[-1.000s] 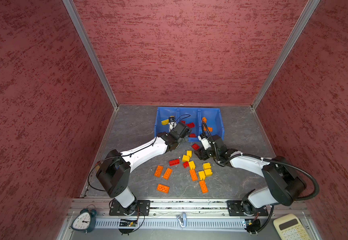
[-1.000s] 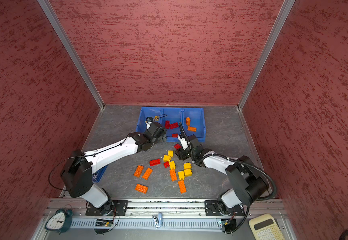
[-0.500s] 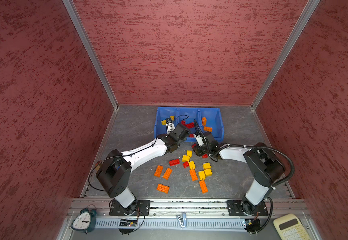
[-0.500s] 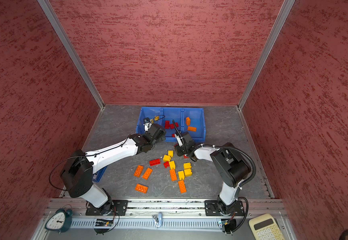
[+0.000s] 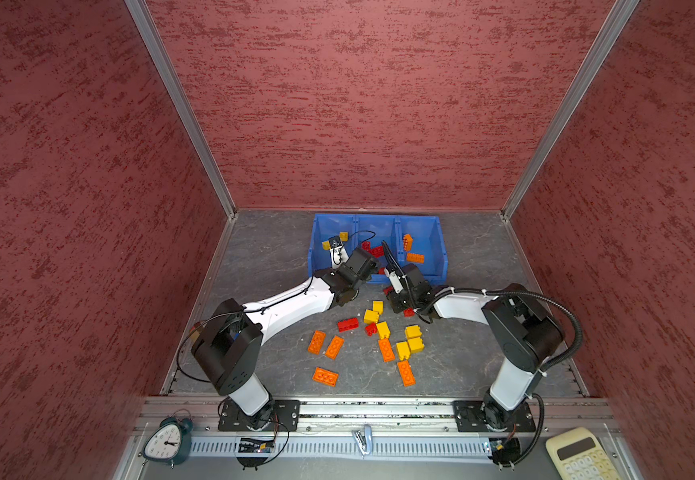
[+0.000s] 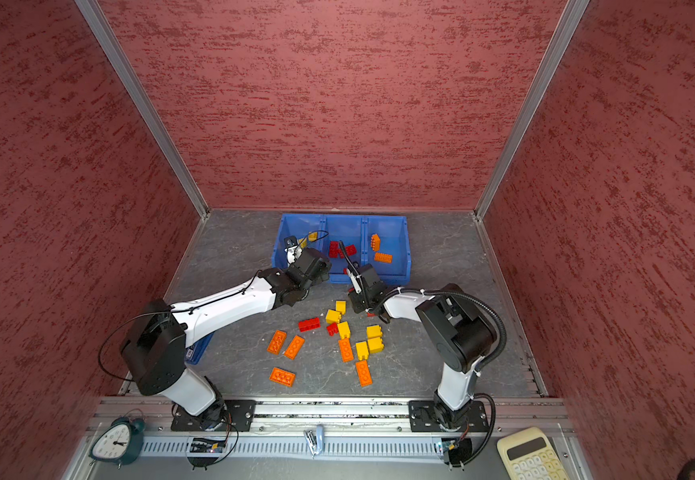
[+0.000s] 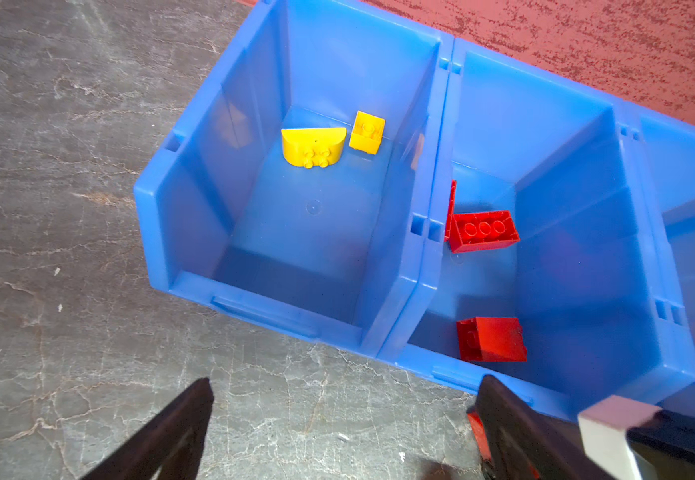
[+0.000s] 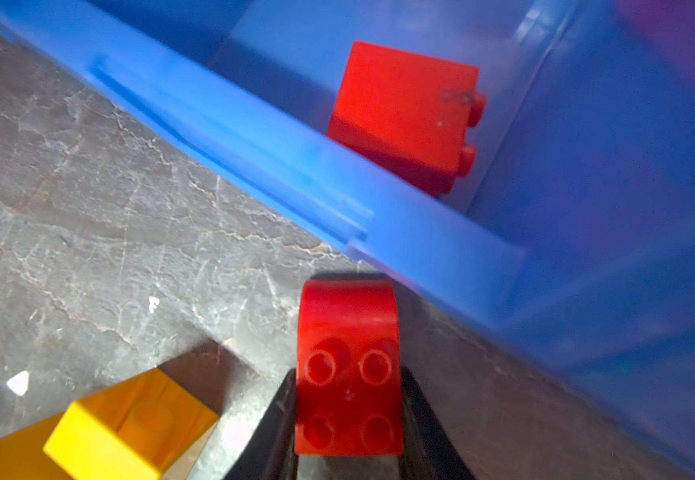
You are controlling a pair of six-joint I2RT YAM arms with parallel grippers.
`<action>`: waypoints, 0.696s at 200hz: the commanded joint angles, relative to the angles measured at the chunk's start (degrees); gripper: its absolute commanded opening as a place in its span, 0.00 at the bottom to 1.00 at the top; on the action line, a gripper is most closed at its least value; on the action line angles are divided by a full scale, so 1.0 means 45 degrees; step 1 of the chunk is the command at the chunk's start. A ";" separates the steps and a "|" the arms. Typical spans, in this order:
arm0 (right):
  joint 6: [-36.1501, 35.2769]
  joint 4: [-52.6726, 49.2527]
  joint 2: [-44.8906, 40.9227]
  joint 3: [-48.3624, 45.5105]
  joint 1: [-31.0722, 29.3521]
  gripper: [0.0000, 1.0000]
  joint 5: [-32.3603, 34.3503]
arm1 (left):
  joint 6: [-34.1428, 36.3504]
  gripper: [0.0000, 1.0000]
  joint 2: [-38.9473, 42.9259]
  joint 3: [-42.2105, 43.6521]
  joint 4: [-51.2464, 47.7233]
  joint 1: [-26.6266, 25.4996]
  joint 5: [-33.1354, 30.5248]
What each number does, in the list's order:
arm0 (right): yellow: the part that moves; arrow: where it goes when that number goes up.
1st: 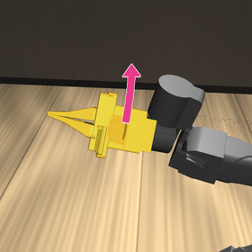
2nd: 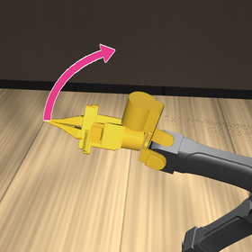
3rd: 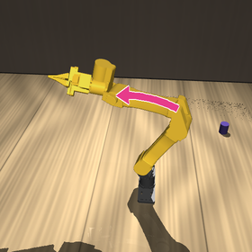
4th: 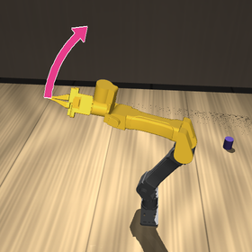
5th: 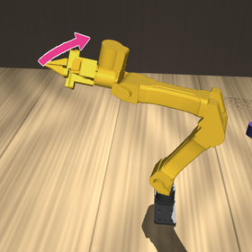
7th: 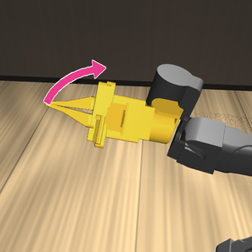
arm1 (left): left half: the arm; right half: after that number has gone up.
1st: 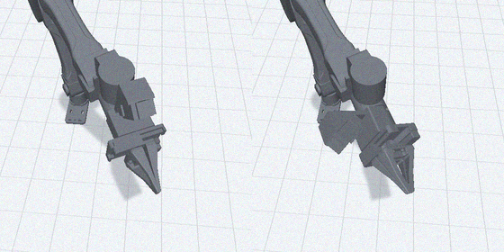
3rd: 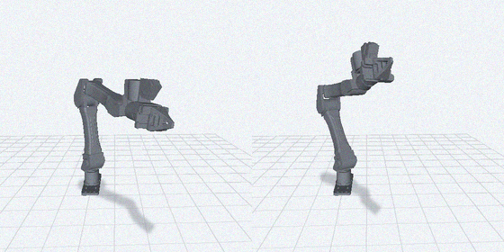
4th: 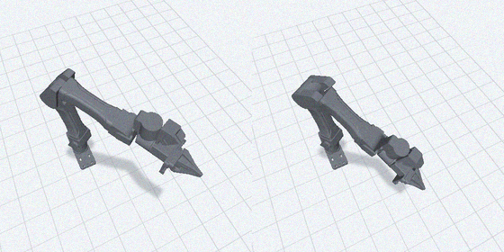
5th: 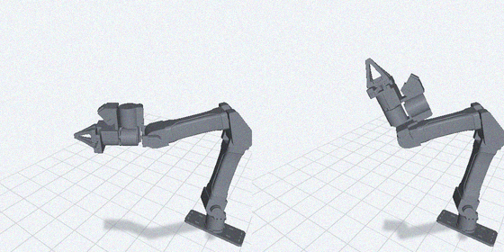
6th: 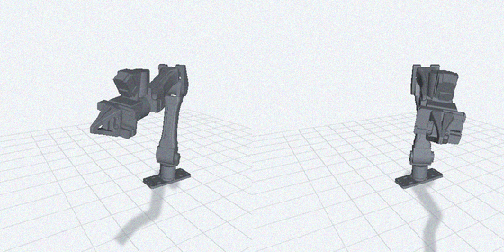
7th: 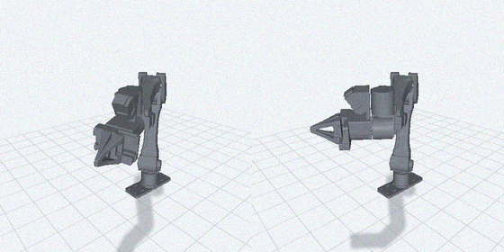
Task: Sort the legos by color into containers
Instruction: 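Grasp a curved red brick with the right gripper and lift it over the middle compartment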
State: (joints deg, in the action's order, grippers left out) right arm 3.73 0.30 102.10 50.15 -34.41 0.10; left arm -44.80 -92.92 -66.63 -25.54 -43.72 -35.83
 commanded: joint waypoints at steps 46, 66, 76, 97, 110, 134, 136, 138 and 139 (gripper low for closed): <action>-0.0531 -0.0426 -0.1705 -0.0894 -0.0165 0.23 -0.1361 | 0.0046 1.00 0.0184 0.0110 0.0285 0.0022 -0.0436; -0.0669 -0.0051 -0.2553 -0.1212 -0.0170 0.23 -0.1856 | -0.0011 0.99 0.0089 -0.0017 0.0006 -0.0003 -0.0450; -0.0740 0.0183 -0.2966 -0.1284 -0.0165 0.23 -0.2020 | -0.0007 1.00 0.0108 0.0000 -0.0013 -0.0009 -0.0469; -0.0770 0.0862 -0.3461 -0.1220 -0.0165 0.22 -0.2097 | -0.0029 0.99 0.0178 0.0061 0.0036 -0.0002 -0.0550; -0.0570 0.1429 -0.3476 -0.0987 -0.0172 0.22 -0.1881 | -0.0026 0.99 0.0184 0.0061 0.0016 -0.0004 -0.0591; 0.0271 0.1666 -0.2620 0.0221 -0.0165 0.22 -0.0264 | -0.0027 0.99 0.0216 0.0042 -0.0037 -0.0005 -0.0635; 0.0345 0.1632 -0.2516 0.0369 -0.0175 0.22 -0.0136 | -0.0036 0.99 0.0200 0.0037 -0.0030 0.0006 -0.0632; 0.0378 0.1609 -0.2383 0.0508 -0.0153 0.22 -0.0055 | -0.0038 0.99 0.0196 0.0040 -0.0062 -0.0006 -0.0660; 0.0400 0.1582 -0.2331 0.0580 -0.0149 0.22 -0.0039 | -0.0032 0.99 0.0188 0.0041 -0.0074 0.0002 -0.0665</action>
State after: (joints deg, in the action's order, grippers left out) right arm 3.16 3.51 87.99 46.57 -34.79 -6.15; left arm -44.77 -92.86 -66.11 -25.28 -43.72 -37.47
